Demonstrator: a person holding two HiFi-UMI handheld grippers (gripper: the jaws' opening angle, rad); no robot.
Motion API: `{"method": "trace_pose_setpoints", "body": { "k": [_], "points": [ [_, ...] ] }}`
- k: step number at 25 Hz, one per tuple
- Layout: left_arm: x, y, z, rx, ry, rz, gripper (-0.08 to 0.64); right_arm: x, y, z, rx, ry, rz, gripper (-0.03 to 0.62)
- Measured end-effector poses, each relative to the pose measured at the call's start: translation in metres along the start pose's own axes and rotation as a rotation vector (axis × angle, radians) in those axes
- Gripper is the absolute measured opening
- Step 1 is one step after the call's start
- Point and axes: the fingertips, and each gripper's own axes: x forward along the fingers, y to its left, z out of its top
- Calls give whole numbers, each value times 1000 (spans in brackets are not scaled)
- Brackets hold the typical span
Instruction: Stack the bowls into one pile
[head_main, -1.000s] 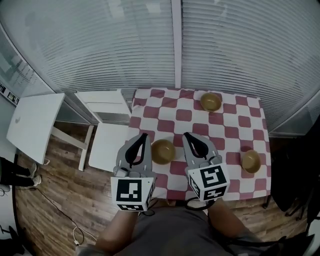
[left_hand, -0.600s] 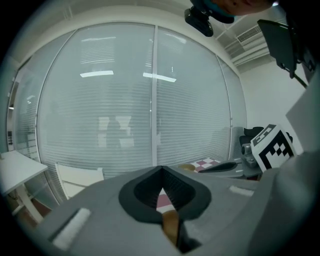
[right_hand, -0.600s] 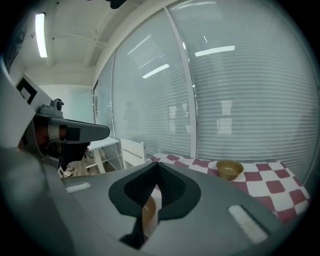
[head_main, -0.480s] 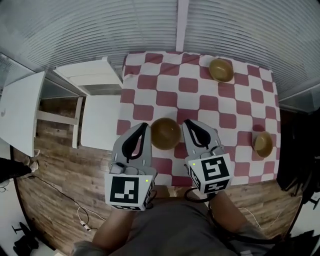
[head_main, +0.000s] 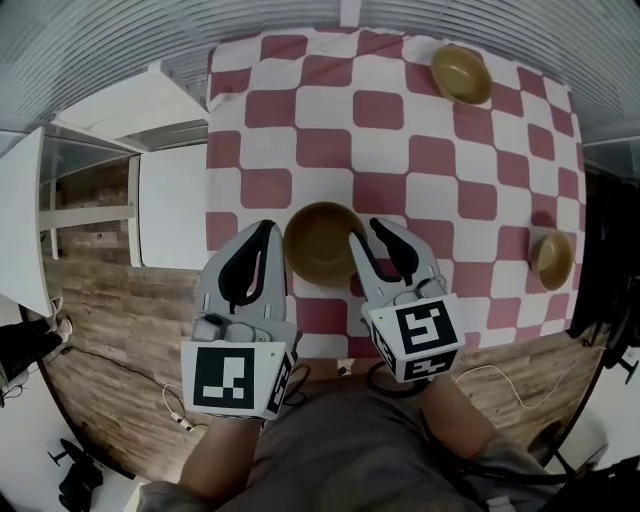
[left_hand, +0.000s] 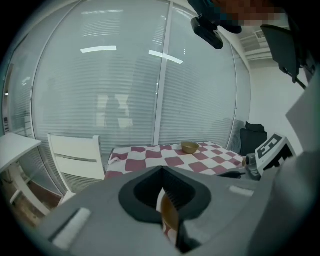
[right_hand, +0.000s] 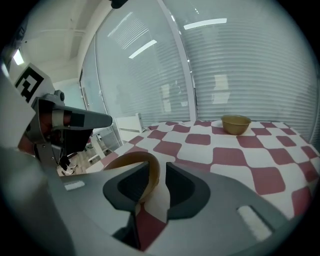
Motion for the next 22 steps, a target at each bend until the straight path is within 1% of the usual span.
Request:
{"method": "trace_pose_setpoints", "body": {
  "k": [7,10,13,15,18,19,22],
  "points": [
    [13,4,-8,-16,28,-13,0,6,-2,-13,35,39,0,95],
    [18,4,-6,-18,29,-20,0,8,-2,-13,37,46,7,93],
    [20,3,-7,-15,32,-23,0,10,-2,-14,44,48,6,60],
    [20,3,-7,-12,34,-28,0,10,-2,-12,86,35,18,51],
    [19,1,-4,-4,36,-35,0,5,-2,-3,200,-16,52,40],
    [17,1,-2,0,33,-37,0,2,-3,1,224,-30,57,40],
    [13,-2,10,18,3,-47,0,-5,-8,17,242,-74,53,40]
  ]
}}
